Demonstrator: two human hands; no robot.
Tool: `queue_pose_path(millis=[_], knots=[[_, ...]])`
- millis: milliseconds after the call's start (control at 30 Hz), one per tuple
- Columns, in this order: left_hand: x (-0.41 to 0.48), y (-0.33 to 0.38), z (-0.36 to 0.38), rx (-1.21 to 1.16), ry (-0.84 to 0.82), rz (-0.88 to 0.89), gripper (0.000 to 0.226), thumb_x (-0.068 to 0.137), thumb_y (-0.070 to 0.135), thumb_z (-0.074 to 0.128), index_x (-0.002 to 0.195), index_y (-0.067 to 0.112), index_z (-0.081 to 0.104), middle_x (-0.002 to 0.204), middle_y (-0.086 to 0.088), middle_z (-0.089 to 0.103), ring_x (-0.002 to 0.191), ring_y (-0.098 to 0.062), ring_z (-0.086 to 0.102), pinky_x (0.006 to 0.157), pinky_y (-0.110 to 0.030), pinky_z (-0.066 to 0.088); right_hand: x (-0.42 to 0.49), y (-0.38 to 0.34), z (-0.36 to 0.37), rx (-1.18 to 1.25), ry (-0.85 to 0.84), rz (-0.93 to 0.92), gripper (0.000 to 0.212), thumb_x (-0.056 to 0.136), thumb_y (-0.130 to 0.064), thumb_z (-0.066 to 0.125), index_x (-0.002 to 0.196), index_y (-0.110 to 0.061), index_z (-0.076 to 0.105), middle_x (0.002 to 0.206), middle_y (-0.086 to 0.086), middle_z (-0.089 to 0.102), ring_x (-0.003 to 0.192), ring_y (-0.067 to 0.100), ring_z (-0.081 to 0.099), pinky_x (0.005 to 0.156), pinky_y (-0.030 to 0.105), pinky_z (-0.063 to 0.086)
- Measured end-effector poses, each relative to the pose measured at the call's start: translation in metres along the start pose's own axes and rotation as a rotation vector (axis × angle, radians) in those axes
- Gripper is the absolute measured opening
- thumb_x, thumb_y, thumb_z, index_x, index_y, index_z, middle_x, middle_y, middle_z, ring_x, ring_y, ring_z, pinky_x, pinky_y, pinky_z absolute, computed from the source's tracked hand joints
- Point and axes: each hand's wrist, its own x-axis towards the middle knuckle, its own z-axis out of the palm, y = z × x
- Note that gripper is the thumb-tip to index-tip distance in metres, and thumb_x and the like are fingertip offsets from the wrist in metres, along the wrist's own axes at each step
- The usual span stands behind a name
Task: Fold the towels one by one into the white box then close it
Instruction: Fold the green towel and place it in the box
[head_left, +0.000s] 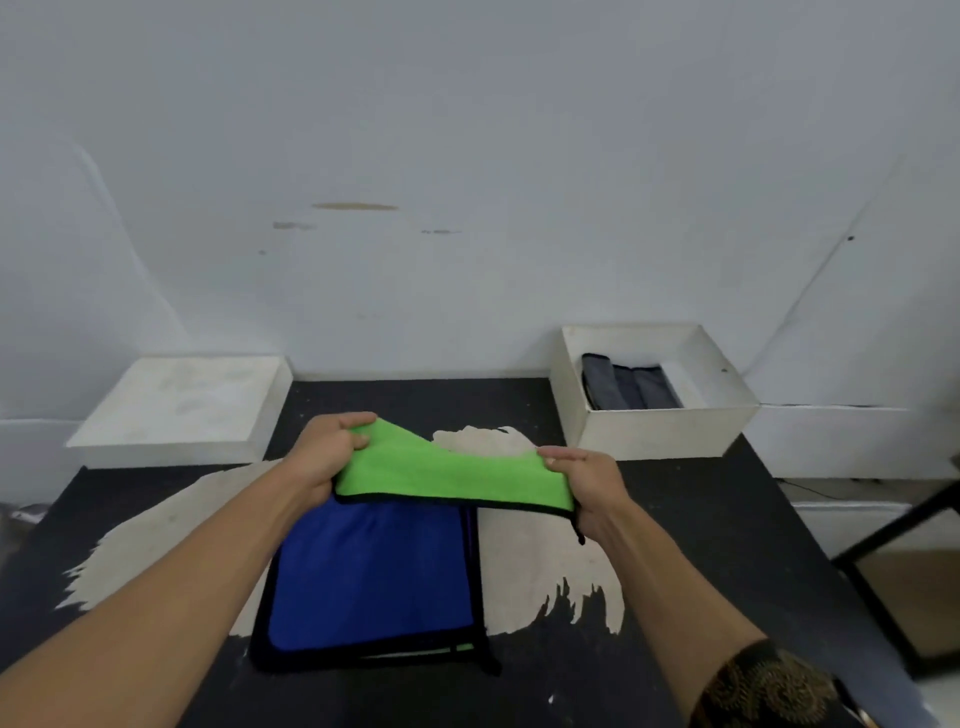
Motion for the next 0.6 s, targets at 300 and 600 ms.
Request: queue_pose_path(millis=[300,600], knots=[[-0.017,0.020,0.095,-0.074,-0.123,0.148,0.053,0.089,-0.014,0.050,0.133,0.015,0.057,0.126,-0.008,0.060,0.097,-0.015,0.061,0.080,-0.024,0.050,-0.010,-0.050,-0.087,0.164,0.127,-0.135,0.039,0.088,0.012,0.050,0.108,-0.013,0.072,0.114,0.014,0.065,0.089,0.028,0.064,0.069,0.035,0.059],[-0.055,-0.035,0.161,0.007,-0.204,0.185,0.056,0.091,-0.009,0.051,0.136,0.025,0.053,0.126,0.004,0.055,0.101,-0.006,0.059,0.081,-0.018,0.051,-0.031,0.006,-0.175,0.014,0.265,-0.212,0.045,0.087,0.018,0.048,0.113,-0.012,0.070,0.109,0.005,0.068,0.086,0.016,0.065,0.068,0.017,0.055]])
